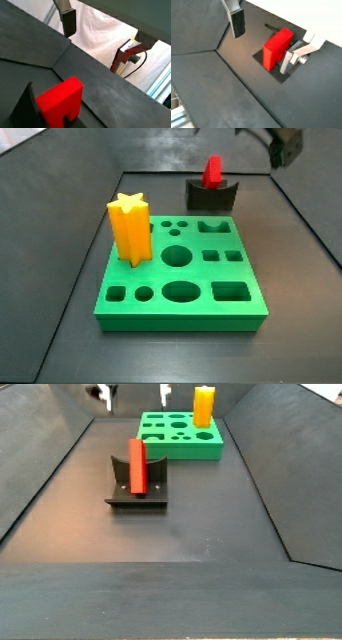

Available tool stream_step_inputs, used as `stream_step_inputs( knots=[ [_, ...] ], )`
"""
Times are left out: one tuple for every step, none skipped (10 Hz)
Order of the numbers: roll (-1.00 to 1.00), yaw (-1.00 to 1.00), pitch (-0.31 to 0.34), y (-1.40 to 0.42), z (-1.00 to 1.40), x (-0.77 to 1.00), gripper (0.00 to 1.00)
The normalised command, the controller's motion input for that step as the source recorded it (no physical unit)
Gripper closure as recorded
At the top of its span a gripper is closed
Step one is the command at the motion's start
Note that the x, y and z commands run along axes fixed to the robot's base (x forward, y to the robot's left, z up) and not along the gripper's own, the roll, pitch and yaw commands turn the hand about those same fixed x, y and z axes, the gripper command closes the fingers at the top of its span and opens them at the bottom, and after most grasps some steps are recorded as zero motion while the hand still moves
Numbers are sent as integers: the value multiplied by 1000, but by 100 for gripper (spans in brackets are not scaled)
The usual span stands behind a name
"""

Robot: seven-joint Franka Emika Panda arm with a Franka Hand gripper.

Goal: Pick up the double-square object. Move up. Place the double-square object on the fixture. Regrasp the double-square object. Move to above the board. Insert the double-square object.
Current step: Regrasp the double-square object.

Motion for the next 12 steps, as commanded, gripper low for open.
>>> stream_step_inputs(
  knots=[
    [59, 55, -108, 59, -1000, 63, 0],
    [55, 38, -109, 56, -1000, 67, 0],
    [59, -1, -101, 48, -1000, 76, 0],
    [57, -13, -91, 47, -1000, 80, 0],
    [55, -28, -70, 38, -1000, 88, 0],
    [58, -36, -53, 34, -1000, 98, 0],
    [55, -34, -26, 27, -882, 96, 0],
    [56, -31, -14, 19, -781, 91, 0],
    [57, -20, 2, 10, -588, 82, 0],
    [56, -9, 11, 9, -449, 73, 0],
    [54, 10, 14, 6, -266, 72, 0],
    [44, 19, 27, -3, -205, 41, 0]
  ],
)
